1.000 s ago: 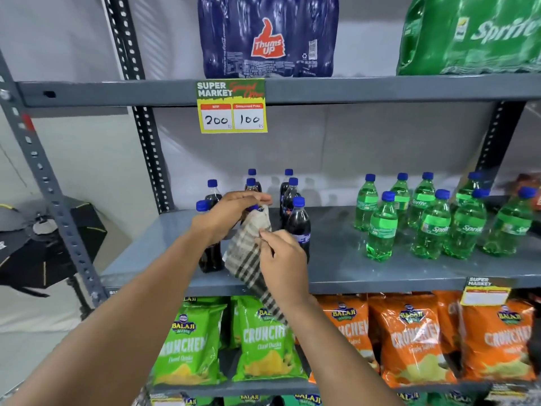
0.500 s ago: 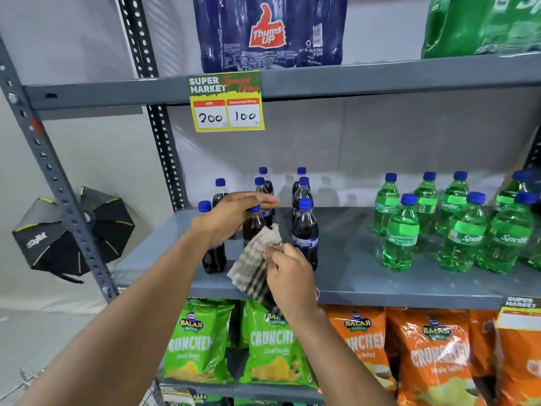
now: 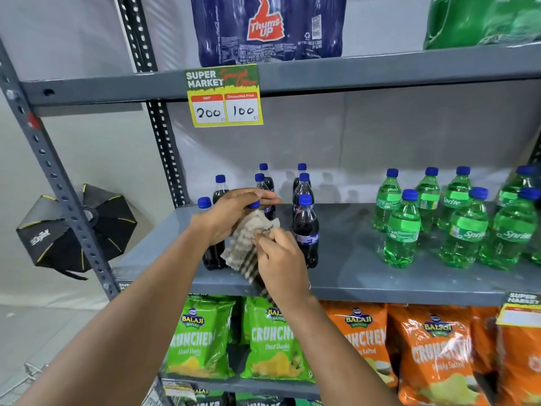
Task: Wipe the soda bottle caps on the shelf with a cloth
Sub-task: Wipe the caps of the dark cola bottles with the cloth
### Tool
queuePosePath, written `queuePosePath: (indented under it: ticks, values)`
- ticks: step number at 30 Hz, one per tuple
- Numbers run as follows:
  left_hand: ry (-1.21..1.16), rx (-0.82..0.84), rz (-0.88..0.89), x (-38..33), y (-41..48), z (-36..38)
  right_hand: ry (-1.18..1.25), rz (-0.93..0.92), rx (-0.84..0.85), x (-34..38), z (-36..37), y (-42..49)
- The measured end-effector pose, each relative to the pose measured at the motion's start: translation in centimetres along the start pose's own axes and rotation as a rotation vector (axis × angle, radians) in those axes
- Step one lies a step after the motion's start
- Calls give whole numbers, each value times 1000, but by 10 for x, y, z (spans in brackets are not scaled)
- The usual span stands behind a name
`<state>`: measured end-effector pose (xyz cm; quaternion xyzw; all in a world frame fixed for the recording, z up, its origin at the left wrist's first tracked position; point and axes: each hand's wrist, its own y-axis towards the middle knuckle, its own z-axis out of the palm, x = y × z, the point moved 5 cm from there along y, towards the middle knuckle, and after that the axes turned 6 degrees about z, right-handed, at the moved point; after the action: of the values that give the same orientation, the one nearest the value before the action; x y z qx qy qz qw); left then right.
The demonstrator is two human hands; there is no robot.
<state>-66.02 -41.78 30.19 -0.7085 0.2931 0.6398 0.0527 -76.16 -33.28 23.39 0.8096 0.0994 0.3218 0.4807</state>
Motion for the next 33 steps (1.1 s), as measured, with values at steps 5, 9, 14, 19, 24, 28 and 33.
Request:
queuePosePath:
  ticks: [5, 9, 14, 19, 24, 28, 33]
  values:
    - [21, 20, 45, -3, -1, 1, -16, 10, 116, -22, 13, -32]
    - [17, 33, 31, -3, -2, 2, 36, 44, 80, -16, 5, -19]
    - [-93, 26, -28, 0, -1, 2, 39, 5, -23, 9, -6, 20]
    - [-64, 25, -9, -3, -2, 3, -36, -99, -14, 15, -2, 14]
    - [5, 66, -3, -1, 0, 1, -66, -146, 83, 3, 5, -12]
    - [29, 64, 18, -2, -1, 2, -77, -125, 236, -8, 11, -30]
    - [47, 64, 22, -5, -3, 5, -73, -89, 333, -8, 11, -36]
